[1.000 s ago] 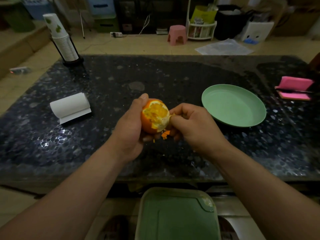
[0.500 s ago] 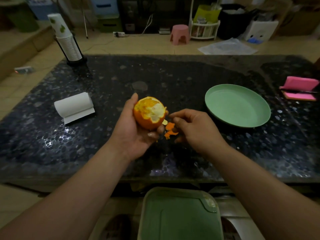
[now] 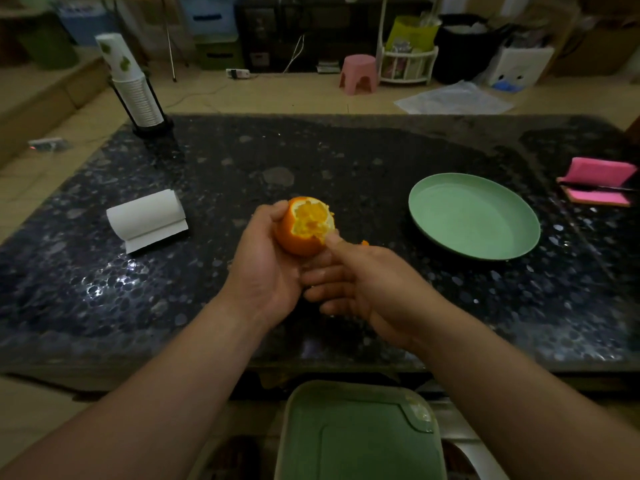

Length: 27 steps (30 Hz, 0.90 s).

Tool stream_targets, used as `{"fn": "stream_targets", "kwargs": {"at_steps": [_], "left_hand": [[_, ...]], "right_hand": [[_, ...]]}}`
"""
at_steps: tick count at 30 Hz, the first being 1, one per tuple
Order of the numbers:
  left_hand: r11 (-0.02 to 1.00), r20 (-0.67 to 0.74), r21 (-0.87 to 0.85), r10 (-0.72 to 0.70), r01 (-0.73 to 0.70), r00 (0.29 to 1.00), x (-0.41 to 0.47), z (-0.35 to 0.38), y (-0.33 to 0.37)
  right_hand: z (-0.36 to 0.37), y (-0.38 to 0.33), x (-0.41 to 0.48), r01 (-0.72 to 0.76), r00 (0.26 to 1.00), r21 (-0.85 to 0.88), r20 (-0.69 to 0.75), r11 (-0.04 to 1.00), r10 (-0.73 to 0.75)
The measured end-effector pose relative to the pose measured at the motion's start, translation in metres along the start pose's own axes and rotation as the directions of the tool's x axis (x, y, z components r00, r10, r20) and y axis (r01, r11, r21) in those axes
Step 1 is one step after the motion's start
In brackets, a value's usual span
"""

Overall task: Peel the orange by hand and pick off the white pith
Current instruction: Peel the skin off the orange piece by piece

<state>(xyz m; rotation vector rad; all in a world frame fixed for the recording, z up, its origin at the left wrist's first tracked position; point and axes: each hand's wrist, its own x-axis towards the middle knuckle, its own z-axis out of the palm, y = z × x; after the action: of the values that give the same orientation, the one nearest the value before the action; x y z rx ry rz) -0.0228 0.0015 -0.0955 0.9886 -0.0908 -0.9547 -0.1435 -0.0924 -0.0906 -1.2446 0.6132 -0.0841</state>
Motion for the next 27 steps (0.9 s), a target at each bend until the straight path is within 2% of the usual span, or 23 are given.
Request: {"fn": "stream_targets", "kwargs": {"at_steps": [3, 6, 8, 11, 13, 17, 21, 24, 27], "left_hand": [[1.0, 0.049, -0.024, 0.014, -0.013, 0.999, -0.004, 0.001, 0.003], [0.999, 0.057, -0.008, 0.05, -0.049, 0.997, -0.004, -0.001, 0.008], [0.997, 0.01, 0.071, 0.035, -0.035, 0.999, -0.003, -0.001, 0.007], [0.967, -0.051, 0.254, 0.029, -0.015, 0.998, -0.002, 0.001, 0.004], [0.927, -0.071, 0.375, 0.043, -0.013, 0.997, -0.003, 0.003, 0.004], [0.839, -0.073, 0.54, -0.03, 0.064, 0.997, -0.008, 0.002, 0.014], [0.822, -0.014, 0.559, -0.127, 0.113, 0.992, -0.011, 0.0, 0.02], [0.815, -0.023, 0.571, -0.109, 0.103, 0.994, -0.011, 0.0, 0.016], [0.794, 0.005, 0.607, -0.039, 0.028, 0.999, -0.012, 0.005, 0.01]], "right_hand": [[-0.001, 0.002, 0.001, 0.061, 0.998, -0.001, -0.007, 0.998, -0.061], [-0.008, 0.001, 0.001, 0.115, 0.991, -0.115, -0.051, 0.987, -0.122], [-0.011, 0.0, 0.001, 0.139, 0.987, -0.164, -0.062, 0.977, -0.15], [-0.015, -0.003, 0.001, 0.172, 0.979, -0.151, -0.088, 0.973, -0.186], [-0.021, -0.005, 0.002, 0.198, 0.97, -0.214, -0.097, 0.957, -0.223], [-0.03, -0.005, 0.001, 0.222, 0.962, -0.38, -0.067, 0.898, -0.266], [-0.034, -0.007, 0.0, 0.253, 0.946, -0.49, -0.056, 0.834, -0.32], [-0.035, -0.009, 0.001, 0.252, 0.938, -0.566, -0.058, 0.785, -0.343], [-0.035, -0.011, 0.001, 0.229, 0.946, -0.628, -0.037, 0.744, -0.323]]}}
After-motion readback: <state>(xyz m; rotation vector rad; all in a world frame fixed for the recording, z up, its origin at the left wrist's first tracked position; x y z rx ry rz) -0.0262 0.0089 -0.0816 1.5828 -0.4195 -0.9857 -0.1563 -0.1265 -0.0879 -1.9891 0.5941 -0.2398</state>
